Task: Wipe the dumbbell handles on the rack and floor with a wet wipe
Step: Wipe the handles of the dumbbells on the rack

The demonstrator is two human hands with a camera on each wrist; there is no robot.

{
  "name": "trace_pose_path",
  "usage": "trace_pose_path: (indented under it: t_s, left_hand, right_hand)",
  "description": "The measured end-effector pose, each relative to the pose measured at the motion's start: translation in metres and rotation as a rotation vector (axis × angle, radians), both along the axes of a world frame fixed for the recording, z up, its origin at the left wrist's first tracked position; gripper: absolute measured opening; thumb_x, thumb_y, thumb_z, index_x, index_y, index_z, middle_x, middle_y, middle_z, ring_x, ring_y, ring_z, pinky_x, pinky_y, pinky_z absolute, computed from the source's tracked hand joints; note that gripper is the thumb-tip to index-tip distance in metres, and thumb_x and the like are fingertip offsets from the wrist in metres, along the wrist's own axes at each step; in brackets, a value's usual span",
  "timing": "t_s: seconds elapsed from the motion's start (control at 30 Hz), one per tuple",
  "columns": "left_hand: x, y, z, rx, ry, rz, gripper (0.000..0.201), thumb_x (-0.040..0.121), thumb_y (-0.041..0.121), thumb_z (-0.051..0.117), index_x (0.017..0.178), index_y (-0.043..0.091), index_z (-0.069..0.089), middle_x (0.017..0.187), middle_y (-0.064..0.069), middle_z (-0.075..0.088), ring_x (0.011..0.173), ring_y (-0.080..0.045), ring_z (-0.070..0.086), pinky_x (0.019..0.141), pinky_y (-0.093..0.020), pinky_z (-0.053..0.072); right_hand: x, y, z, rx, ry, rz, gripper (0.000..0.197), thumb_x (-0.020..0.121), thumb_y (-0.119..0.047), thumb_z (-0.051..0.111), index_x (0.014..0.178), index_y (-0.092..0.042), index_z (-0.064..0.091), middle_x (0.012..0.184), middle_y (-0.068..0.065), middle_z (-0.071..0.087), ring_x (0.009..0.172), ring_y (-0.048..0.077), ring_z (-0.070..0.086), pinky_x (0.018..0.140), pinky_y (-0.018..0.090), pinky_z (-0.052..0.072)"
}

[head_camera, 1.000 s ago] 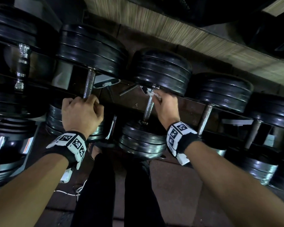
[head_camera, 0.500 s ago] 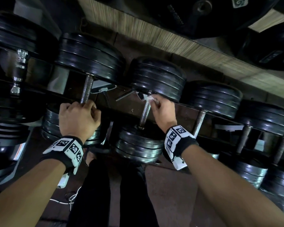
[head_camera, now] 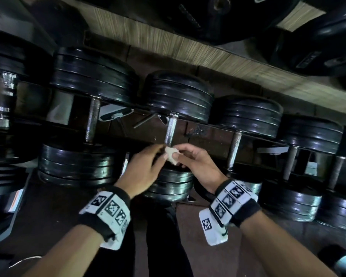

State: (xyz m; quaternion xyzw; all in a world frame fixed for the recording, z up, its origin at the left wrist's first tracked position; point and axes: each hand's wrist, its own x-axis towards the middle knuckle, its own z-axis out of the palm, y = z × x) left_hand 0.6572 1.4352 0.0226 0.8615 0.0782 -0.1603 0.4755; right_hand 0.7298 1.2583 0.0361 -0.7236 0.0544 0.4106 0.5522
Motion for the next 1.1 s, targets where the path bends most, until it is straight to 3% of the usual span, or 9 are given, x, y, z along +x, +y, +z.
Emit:
trace_pose_path:
  t_s: [0.13,0.23,0.4,0.53,0.6,0.73,0.9,1.0,1.1]
  left_hand:
    - [0.015,-0.014,0.015,-0.241,0.093,0.018,0.025,0.102,0.027,0.053,0.121,0.015,0.064,0.101,0.006,0.073,0.096,-0.002,0.067,0.089,-0.020,0.050]
    - [0.025,-0.016,0.022,-0.247,0.154,-0.041,0.011,0.097,0.022,0.061,0.106,0.016,0.065,0.097,0.005,0.072,0.088,0.000,0.067,0.079,-0.011,0.050]
    - [0.056,0.007,-0.006,0.101,0.103,0.212,0.012,0.095,0.016,0.062,0.102,0.012,0.053,0.099,-0.008,0.070,0.084,-0.020,0.070,0.081,-0.032,0.057]
    - [0.081,0.016,-0.028,0.253,-0.006,0.214,0.019,0.096,0.012,0.058,0.112,0.004,0.063,0.099,-0.016,0.072,0.090,-0.031,0.070,0.086,-0.045,0.055]
    - [0.086,0.008,-0.031,0.231,-0.080,0.132,0.018,0.095,0.012,0.060,0.107,0.003,0.070,0.097,-0.013,0.074,0.089,-0.028,0.070,0.087,-0.041,0.055]
    - [0.080,-0.003,-0.033,0.286,-0.085,0.030,0.016,0.094,0.017,0.066,0.099,0.006,0.076,0.091,-0.008,0.077,0.080,-0.024,0.071,0.077,-0.034,0.055]
    - [0.051,-0.001,-0.037,0.307,0.304,-0.101,0.018,0.095,0.028,0.065,0.085,0.019,0.077,0.088,-0.002,0.076,0.087,-0.021,0.072,0.086,-0.034,0.055]
    - [0.067,-0.001,-0.032,0.217,0.272,0.014,0.016,0.093,0.019,0.067,0.081,0.017,0.078,0.083,-0.001,0.076,0.087,-0.020,0.072,0.090,-0.034,0.054]
    - [0.104,-0.001,-0.027,0.037,0.133,0.326,0.009,0.092,0.017,0.069,0.089,0.019,0.078,0.070,0.000,0.071,0.070,-0.023,0.068,0.078,-0.039,0.058]
  right_hand:
    - [-0.004,-0.015,0.014,0.117,0.072,-0.198,0.031,0.091,-0.005,0.069,0.116,-0.013,0.054,0.081,0.002,0.069,0.075,0.011,0.063,0.069,0.022,0.050]
    - [-0.006,-0.031,0.022,0.052,0.051,-0.129,0.037,0.094,-0.008,0.068,0.125,-0.018,0.052,0.087,0.004,0.072,0.083,0.014,0.068,0.075,0.026,0.054]
    - [0.003,-0.098,0.014,-0.450,-0.463,-0.018,0.022,0.100,-0.020,0.061,0.122,-0.022,0.060,0.091,0.002,0.074,0.080,0.019,0.069,0.075,0.028,0.052]
    - [-0.011,-0.139,-0.006,-0.759,-0.516,-0.168,0.029,0.096,-0.040,0.047,0.107,-0.023,0.068,0.088,0.008,0.075,0.087,0.035,0.069,0.081,0.041,0.052]
    - [-0.017,-0.139,-0.013,-0.791,-0.540,-0.299,0.041,0.088,-0.044,0.036,0.095,-0.023,0.070,0.082,0.005,0.076,0.085,0.035,0.069,0.082,0.045,0.053]
    - [-0.017,-0.138,-0.018,-0.799,-0.548,-0.377,0.041,0.085,-0.043,0.035,0.088,-0.021,0.070,0.078,0.005,0.074,0.080,0.034,0.068,0.076,0.045,0.054]
    - [-0.018,-0.138,-0.018,-0.781,-0.583,-0.370,0.041,0.084,-0.040,0.034,0.083,-0.019,0.070,0.076,0.006,0.072,0.079,0.035,0.066,0.079,0.047,0.052]
    - [-0.018,-0.138,-0.018,-0.789,-0.607,-0.363,0.040,0.084,-0.038,0.035,0.080,-0.018,0.069,0.073,0.008,0.070,0.077,0.038,0.064,0.079,0.046,0.050]
    - [-0.018,-0.139,-0.019,-0.794,-0.626,-0.345,0.040,0.085,-0.037,0.035,0.080,-0.016,0.069,0.069,0.008,0.066,0.073,0.038,0.062,0.077,0.045,0.048]
